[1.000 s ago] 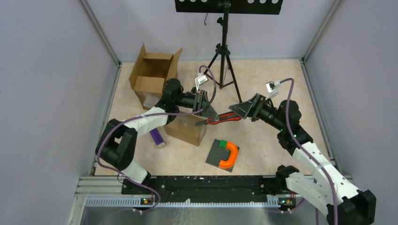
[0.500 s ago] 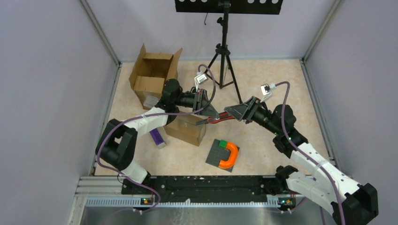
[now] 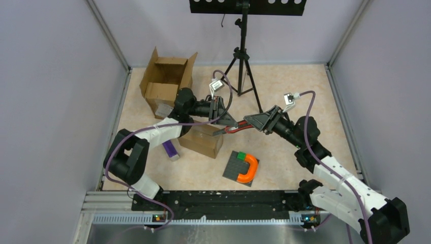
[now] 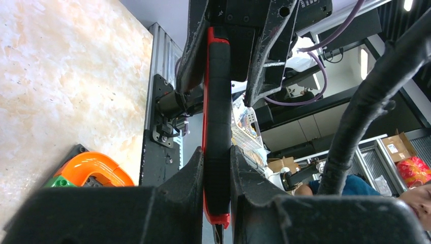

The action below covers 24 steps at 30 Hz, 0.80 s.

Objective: Unpack the express box
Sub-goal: Pick up the knife at the center of the board.

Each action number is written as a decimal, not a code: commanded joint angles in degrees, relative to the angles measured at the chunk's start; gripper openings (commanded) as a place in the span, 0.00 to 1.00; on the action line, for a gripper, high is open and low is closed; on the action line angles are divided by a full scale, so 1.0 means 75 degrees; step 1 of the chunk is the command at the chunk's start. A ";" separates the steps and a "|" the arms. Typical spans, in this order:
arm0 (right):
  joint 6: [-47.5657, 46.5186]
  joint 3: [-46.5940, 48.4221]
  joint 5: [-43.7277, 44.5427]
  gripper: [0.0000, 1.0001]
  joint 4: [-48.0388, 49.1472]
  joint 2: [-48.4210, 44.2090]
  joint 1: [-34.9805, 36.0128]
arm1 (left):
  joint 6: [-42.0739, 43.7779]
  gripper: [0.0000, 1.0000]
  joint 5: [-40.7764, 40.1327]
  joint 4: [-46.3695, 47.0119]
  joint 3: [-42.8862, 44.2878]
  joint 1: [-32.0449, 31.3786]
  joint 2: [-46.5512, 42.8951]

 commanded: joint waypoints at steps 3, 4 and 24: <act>0.0134 -0.0031 -0.0031 0.35 0.0616 -0.0133 0.0080 | -0.0461 0.00 -0.0260 0.1091 -0.0267 0.0028 -0.0289; 0.0116 -0.0030 -0.0015 0.27 0.0565 -0.0149 0.0075 | -0.0462 0.00 -0.0265 0.1092 -0.0319 0.0024 -0.0308; -0.0627 0.0732 -0.0553 0.00 0.0078 0.0004 0.0088 | 0.0799 0.36 0.0225 -0.0338 -0.0421 0.0020 -0.0872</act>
